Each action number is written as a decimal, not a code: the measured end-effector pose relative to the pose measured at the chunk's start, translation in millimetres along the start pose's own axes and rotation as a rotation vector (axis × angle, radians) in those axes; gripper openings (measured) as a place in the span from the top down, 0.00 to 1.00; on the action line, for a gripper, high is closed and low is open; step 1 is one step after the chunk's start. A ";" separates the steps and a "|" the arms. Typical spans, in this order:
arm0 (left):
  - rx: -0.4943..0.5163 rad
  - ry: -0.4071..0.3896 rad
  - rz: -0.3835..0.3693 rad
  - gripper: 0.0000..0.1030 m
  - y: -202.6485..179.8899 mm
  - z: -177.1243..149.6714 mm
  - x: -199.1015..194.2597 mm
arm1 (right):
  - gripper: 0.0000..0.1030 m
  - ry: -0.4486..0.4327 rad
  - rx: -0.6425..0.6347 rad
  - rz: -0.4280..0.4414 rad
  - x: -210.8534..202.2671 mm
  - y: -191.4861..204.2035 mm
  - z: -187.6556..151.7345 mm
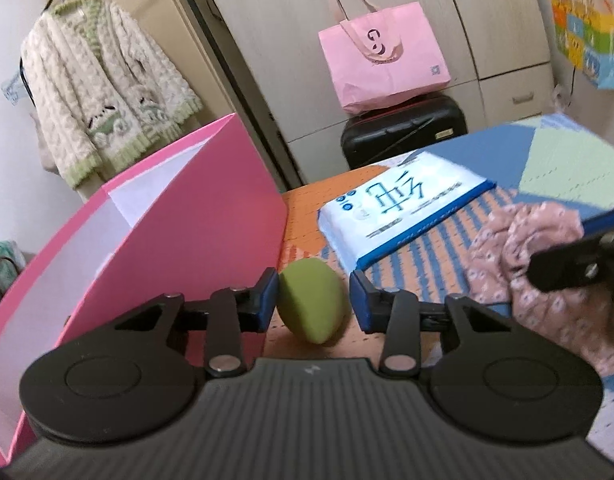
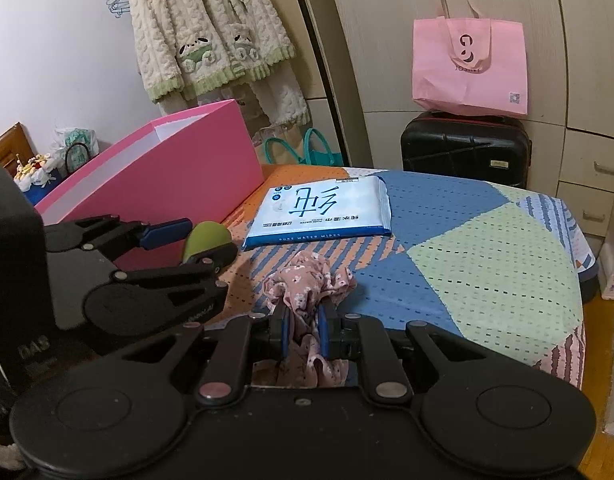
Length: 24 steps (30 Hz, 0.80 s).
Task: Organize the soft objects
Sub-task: 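Lift the floral cloth and green sponge and carry both over the pink box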
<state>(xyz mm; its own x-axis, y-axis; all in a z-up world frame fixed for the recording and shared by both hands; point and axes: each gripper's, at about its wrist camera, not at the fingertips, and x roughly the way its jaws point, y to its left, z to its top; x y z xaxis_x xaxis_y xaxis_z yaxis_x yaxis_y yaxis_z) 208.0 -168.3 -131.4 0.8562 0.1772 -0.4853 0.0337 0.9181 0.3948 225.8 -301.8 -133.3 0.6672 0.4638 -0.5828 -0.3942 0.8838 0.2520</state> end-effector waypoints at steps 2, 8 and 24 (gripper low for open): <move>0.029 -0.006 0.031 0.67 -3.6 -2.3 0.5 | 0.83 -0.002 -0.004 0.001 -0.5 1.5 -0.9; 0.029 -0.030 0.046 0.70 -3.9 -4.1 -3.9 | 0.82 -0.016 -0.011 0.007 -3.1 2.9 -2.4; -0.059 -0.033 -0.108 0.69 20.7 -8.7 -31.7 | 0.82 0.003 -0.046 -0.032 -15.0 23.7 -7.9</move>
<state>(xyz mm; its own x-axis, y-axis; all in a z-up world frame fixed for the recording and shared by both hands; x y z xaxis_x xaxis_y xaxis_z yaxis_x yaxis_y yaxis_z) 177.1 -151.8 -114.7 0.8656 0.0656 -0.4965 0.0970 0.9507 0.2947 201.5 -288.4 -124.7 0.6785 0.4349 -0.5920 -0.4011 0.8945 0.1973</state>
